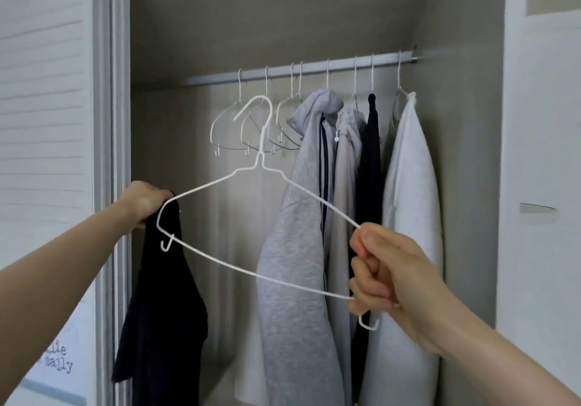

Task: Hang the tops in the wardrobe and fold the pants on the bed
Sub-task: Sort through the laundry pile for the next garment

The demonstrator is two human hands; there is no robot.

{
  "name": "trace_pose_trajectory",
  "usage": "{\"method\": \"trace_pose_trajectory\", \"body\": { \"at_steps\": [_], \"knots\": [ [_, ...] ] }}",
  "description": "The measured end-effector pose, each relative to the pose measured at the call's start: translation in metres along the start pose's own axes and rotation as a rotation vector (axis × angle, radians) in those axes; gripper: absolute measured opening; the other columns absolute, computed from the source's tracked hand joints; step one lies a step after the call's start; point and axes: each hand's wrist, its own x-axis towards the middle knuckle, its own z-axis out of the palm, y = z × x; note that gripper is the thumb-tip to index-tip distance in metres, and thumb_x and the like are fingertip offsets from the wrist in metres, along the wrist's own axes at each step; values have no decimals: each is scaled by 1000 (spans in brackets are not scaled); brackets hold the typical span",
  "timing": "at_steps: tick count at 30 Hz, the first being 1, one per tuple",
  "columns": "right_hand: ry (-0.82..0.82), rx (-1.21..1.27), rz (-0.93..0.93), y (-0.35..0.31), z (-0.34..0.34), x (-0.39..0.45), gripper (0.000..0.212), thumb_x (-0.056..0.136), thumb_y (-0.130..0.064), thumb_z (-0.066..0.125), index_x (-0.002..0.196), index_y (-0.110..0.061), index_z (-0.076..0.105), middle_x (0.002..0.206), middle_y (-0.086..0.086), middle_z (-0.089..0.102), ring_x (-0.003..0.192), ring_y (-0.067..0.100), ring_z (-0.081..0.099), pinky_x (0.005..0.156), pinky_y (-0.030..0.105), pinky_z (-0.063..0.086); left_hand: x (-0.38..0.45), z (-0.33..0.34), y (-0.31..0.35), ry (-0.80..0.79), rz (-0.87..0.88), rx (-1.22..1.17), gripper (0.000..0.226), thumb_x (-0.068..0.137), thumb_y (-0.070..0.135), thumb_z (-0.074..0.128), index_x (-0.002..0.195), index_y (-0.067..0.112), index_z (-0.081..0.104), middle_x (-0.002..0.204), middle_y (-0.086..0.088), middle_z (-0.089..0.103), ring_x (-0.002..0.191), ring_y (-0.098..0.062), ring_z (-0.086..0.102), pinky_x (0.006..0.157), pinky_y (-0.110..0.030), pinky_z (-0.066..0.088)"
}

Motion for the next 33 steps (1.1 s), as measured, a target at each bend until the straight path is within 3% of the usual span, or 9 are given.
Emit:
{"method": "trace_pose_trajectory", "body": {
  "at_steps": [5,10,15,18,20,24,27,30,33],
  "knots": [
    [-15,-46,-13,28,11,12,36,103,-21,36,67,-15,38,45,1,23,39,10,16,49,27,21,-19,6,15,-90,156,158,31,84,30,68,76,1,75,84,-23,71,81,-36,69,78,-41,56],
    [-49,-40,-21,62,29,32,35,104,-18,34,70,-13,36,45,-3,27,38,10,19,40,13,27,-51,23,46,-232,225,-43,31,80,24,66,77,-7,65,65,-13,47,57,-22,46,54,-31,38],
    [-15,88,-98,82,35,38,36,103,-27,37,69,-17,37,48,-2,24,42,11,17,46,24,20,-77,15,71,-551,229,-325,24,84,25,52,87,11,72,76,-9,67,64,-18,63,57,-28,54],
    [-1,197,-133,82,31,42,34,97,-34,44,69,-15,41,47,1,23,41,12,20,45,27,33,-75,2,63,-220,737,235,15,95,29,57,94,29,72,86,4,64,86,-13,58,81,-25,45],
    [-62,267,-130,80,31,45,35,92,-38,50,69,-13,44,49,5,30,43,17,30,45,31,42,-74,-3,60,-46,963,460,17,95,37,57,80,30,61,92,2,52,93,-18,45,87,-34,33],
    [-309,532,165,80,23,48,63,84,-64,42,84,-6,67,94,17,64,88,29,61,64,43,52,-68,-12,49,-306,876,200,38,96,36,55,72,6,52,70,-3,46,65,-10,43,68,-32,37],
    [-375,695,406,93,14,47,79,86,-70,30,123,-9,65,133,21,56,119,34,56,93,51,48,-66,-12,38,-350,783,50,43,91,39,61,72,1,53,67,-14,42,61,-12,40,60,-24,35],
    [-440,449,557,118,28,39,67,92,-60,29,134,-14,56,130,11,60,115,21,55,96,41,41,-69,-9,36,-446,670,-120,36,80,47,65,60,17,59,58,-3,42,51,-7,39,47,-13,34],
    [-538,-306,548,138,48,26,38,91,-45,49,123,-26,57,120,-7,63,114,6,53,98,31,39,-70,-5,37,-520,626,-254,27,81,39,66,61,20,69,55,4,57,49,-3,53,46,-12,42]
  ]
}}
